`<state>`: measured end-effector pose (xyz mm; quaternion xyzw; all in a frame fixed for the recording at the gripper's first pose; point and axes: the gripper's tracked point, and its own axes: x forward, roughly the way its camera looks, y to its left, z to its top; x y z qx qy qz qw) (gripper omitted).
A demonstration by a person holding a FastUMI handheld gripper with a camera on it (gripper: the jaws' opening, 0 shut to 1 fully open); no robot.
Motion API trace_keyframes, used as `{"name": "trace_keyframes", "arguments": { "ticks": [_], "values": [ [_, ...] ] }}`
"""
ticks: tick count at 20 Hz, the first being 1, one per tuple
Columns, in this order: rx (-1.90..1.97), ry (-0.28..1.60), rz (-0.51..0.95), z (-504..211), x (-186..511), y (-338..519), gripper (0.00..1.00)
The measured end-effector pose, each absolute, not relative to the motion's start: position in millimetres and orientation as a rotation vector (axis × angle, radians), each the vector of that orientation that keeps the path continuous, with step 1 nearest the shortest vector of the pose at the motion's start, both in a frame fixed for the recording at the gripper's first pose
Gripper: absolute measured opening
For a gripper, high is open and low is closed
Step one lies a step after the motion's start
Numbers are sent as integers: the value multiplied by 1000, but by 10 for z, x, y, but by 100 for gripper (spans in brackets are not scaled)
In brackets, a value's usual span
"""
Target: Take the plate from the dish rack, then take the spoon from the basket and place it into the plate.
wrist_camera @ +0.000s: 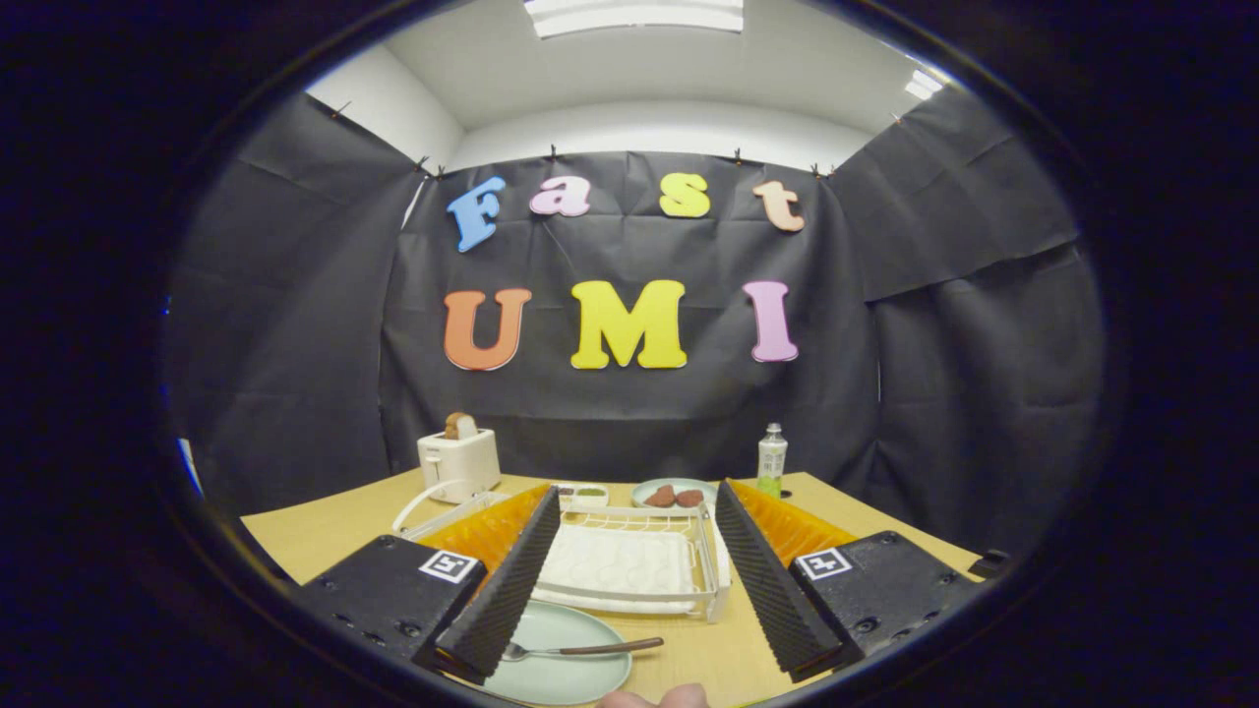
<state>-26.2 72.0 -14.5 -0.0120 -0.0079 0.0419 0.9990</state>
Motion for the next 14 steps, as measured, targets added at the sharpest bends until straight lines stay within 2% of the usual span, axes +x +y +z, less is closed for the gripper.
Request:
{"name": "trace_keyframes", "arguments": {
  "ticks": [14],
  "values": [
    [-92, -72, 96, -129, -517, 1201, 100]
  ]
}}
